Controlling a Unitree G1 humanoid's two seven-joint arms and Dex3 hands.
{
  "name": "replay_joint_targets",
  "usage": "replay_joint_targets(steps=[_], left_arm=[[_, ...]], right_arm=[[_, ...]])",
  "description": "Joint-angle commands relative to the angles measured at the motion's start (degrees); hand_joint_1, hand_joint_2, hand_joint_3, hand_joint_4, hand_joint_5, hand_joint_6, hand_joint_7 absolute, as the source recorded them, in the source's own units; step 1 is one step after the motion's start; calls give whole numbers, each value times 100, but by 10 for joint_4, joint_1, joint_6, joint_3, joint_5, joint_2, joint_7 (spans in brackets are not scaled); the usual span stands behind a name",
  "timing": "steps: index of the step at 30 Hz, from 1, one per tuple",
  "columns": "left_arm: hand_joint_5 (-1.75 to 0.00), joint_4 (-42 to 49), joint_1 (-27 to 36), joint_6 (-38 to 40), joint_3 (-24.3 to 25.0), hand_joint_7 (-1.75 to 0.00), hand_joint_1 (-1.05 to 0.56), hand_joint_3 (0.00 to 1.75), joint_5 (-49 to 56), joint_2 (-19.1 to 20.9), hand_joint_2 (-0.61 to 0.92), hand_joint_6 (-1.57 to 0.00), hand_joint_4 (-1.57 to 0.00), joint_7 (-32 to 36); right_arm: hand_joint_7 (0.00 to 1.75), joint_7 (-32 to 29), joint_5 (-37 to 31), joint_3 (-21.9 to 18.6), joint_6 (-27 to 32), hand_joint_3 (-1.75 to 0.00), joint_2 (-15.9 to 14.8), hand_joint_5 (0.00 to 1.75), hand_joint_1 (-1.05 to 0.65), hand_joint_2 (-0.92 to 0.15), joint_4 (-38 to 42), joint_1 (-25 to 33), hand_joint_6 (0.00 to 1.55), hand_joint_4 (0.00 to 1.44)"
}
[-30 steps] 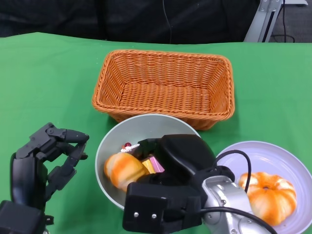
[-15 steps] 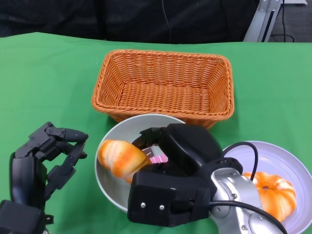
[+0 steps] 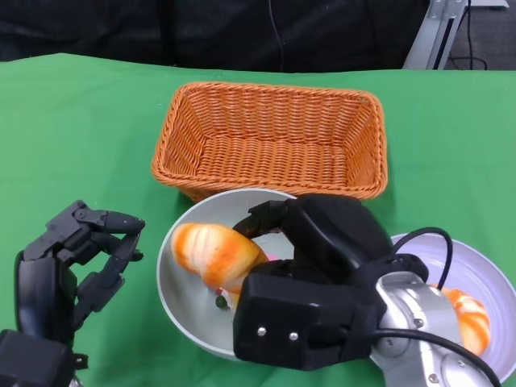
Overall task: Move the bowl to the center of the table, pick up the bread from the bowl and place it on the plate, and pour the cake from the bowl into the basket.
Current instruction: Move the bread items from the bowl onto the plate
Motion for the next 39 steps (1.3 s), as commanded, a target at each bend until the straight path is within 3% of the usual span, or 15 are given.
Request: replay_joint_targets(steps=[1, 3, 4, 5, 7, 13, 20, 22, 27, 32, 39], left_arm=[[-141, 5, -3, -6, 5, -105, -19, 31, -3, 11, 92, -82, -78, 3], [-141, 4, -2, -6, 5, -105, -19, 30, -3, 9, 92, -82, -78, 4], [-141, 3, -2, -6, 5, -105, -19, 30, -1, 9, 92, -82, -78, 6], [-141, 2, -1, -5, 5, -105, -19, 30, 0, 8, 92, -82, -78, 7], [-141, -1, 0, -1, 5, -105, -19, 30, -3, 8, 92, -82, -78, 6], [-142, 2, -1, -6, 4, -105, -18, 30, -4, 10, 92, -82, -78, 2], [-141, 1, -1, -4, 3, -104, -17, 31, -13, 11, 92, -82, -77, -4], [-141, 3, -2, -5, 4, -103, -17, 31, -10, 12, 92, -83, -77, 0], [-140, 4, -2, -5, 5, -103, -18, 30, -7, 12, 92, -84, -78, 3], [-140, 6, -4, -4, 7, -103, -16, 30, -10, 13, 92, -84, -78, 1], [-140, 13, -6, -10, 8, -103, -18, 29, -12, 19, 92, -83, -78, -2]], right_arm=[[16, 3, 13, -18, 0, -4, -8, 136, -35, -92, -21, 10, 113, 83], [33, 2, 20, -25, -7, -5, -14, 153, -34, -92, -25, 13, 108, 76], [68, 0, 23, -29, -9, -6, -17, 162, -33, -92, -26, 14, 92, 73], [82, 0, 24, -31, -10, -6, -19, 166, -31, -92, -27, 14, 85, 72], [93, 2, 25, -34, -12, -6, -26, 171, -28, -92, -29, 14, 80, 72], [80, 2, 40, -51, -25, -9, -45, 175, -25, -92, -40, 19, 88, 73], [98, -7, 65, -75, -36, -13, -53, 175, -26, -92, -56, 30, 84, 76], [125, -4, 78, -88, -35, -14, -55, 175, -27, -92, -71, 33, 72, 76], [148, 14, 111, -120, -18, -18, -54, 175, -27, -92, -116, 41, 62, 78], [153, 25, 145, -160, -25, -19, -71, 175, -28, -92, -159, 56, 60, 81], [146, 54, 159, -196, 4, -20, -94, 175, -26, -92, -224, 81, 63, 85]])
